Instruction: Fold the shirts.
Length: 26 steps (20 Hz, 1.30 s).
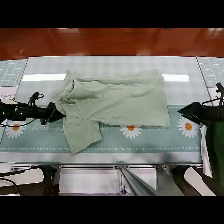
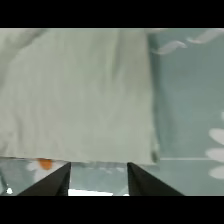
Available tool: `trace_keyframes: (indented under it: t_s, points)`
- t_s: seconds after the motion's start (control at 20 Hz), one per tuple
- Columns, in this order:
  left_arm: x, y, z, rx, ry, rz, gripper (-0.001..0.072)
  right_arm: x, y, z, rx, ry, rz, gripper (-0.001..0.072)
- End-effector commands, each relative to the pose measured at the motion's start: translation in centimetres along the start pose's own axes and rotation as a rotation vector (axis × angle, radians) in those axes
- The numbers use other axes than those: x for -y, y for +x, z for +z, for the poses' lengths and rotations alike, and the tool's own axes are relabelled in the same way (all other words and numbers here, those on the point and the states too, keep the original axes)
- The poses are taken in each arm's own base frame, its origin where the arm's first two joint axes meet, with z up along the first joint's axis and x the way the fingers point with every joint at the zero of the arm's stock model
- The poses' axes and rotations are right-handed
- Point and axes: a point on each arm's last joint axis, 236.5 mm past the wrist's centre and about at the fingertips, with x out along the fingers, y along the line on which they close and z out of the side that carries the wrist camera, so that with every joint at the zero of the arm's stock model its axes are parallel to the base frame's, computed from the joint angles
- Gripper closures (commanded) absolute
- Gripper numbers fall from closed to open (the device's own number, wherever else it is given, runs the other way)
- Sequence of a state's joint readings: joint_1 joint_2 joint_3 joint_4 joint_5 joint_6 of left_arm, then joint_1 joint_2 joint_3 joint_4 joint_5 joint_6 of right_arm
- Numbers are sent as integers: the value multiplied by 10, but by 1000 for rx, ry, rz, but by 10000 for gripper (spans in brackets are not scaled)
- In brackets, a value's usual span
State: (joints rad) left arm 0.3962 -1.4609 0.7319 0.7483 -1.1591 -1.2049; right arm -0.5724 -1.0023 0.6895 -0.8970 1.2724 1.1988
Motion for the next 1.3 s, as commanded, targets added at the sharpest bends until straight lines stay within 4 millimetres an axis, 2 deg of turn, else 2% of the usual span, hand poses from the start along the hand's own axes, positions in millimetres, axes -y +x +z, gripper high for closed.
trace_keyframes:
  t_s: [0.0, 0.1, 0.2, 0.3, 0.5, 0.65, 0.75, 0.8, 0.85, 0.9, 0.95, 1.05, 1.1, 1.2, 1.25]
  points:
    - [8, -1, -6, -34, 6, -17, 691, 57, 2, -13, -23, 160, -224, 300]
    - [9, -1, -6, -37, 20, -21, 691, 62, 13, -27, -71, 205, -214, 305]
    - [9, -1, -7, -39, 30, -23, 691, 50, 28, -37, -145, 215, -128, 305]
    - [9, -1, -7, -39, 30, -23, 691, 34, 44, -38, -195, 240, -14, 305]
    - [10, -1, -8, -44, 27, -26, 691, 32, 82, -45, -270, 240, -9, 306]
    - [10, -1, -8, -45, 27, -26, 691, 19, 108, -39, -263, 240, 14, 306]
    - [10, -1, -8, -45, 27, -26, 691, 7, 117, -23, -225, 222, 29, 306]
    - [10, -1, -8, -45, 27, -26, 691, 0, 119, -14, -199, 211, 36, 322]
    - [10, -1, -8, -44, 27, -26, 691, -5, 120, -6, -177, 205, 42, 416]
    - [10, -1, -8, -45, 28, -26, 691, -10, 121, -2, -170, 184, 41, 586]
    - [10, -1, -8, -45, 27, -26, 691, -17, 121, -3, -177, 130, 50, 680]
    - [19, -4, -10, -47, 27, -55, 691, -35, 115, -2, -209, 61, 83, 681]
    - [30, -9, -9, -35, 54, -83, 691, -47, 106, 6, -201, 23, 103, 681]
    - [69, -34, 1, 38, 137, -159, 691, -80, 70, 39, -110, -87, 135, 682]
    - [98, -55, 9, 106, 202, -210, 691, -99, 46, 60, -39, -153, 137, 682]
